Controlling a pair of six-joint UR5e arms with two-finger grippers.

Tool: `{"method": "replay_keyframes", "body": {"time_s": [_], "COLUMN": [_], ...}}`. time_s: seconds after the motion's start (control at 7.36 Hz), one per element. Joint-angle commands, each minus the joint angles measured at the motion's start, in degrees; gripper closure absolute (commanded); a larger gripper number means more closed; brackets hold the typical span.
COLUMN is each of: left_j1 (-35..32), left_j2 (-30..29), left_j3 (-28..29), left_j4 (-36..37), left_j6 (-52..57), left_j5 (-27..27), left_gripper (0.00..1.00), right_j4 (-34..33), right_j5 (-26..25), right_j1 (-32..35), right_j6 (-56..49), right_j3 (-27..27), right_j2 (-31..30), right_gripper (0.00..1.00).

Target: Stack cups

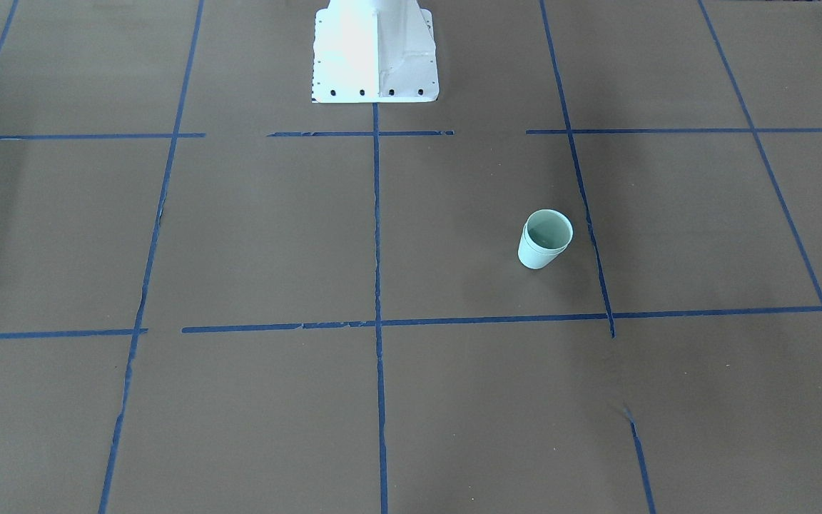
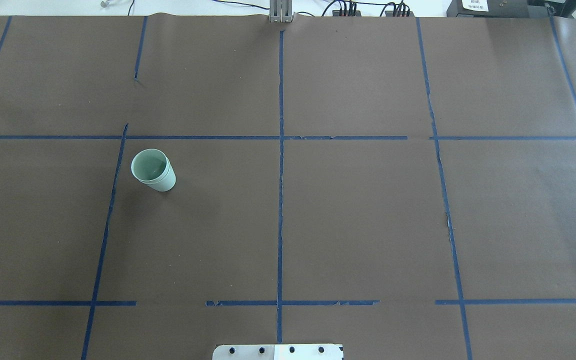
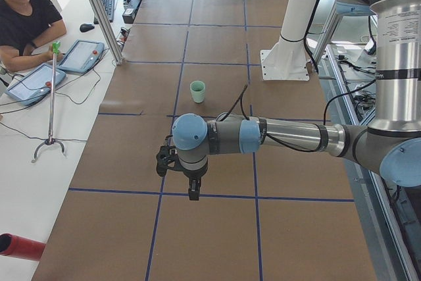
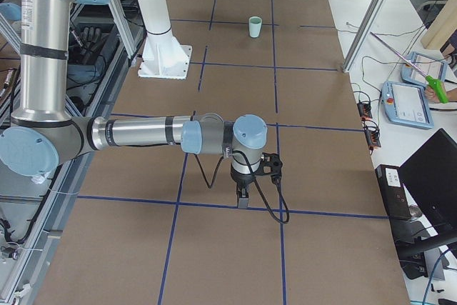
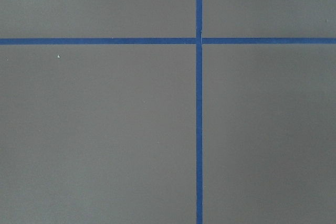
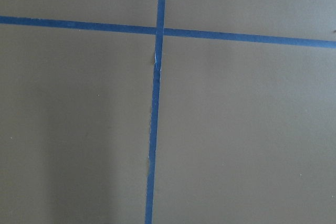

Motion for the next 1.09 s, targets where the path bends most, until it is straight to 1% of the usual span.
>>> {"method": "replay_keyframes", "body": {"time_s": [0.0, 0.14, 0.27, 0.95], "left_j1": [-0.09, 0.0, -0.35, -0.35], "left_j2": [0.03, -0.06, -1.28, -1.38], "left_j3": [-0.88, 0.15, -1.58, -1.77], "left_j4": [0.3, -0.05, 0.29, 0.12], "left_j6": [-0.03, 0.06, 0.06, 0.06], "left_j5": [0.0, -0.08, 0.0, 0.0], "left_gripper": [0.0, 0.0, 0.0, 0.0], "right_j4": [-0.04, -0.04, 0.05, 0.05], "right_j5": [0.0, 0.0, 0.0, 0.0], "right_j1": [0.0, 0.0, 0.0, 0.0], "right_j6": [0.0, 0.0, 0.0, 0.0], "right_j3": [0.01, 0.01, 0.01, 0.01], "right_j2": [0.0, 0.0, 0.0, 0.0], "right_gripper": [0.0, 0.0, 0.0, 0.0]}}
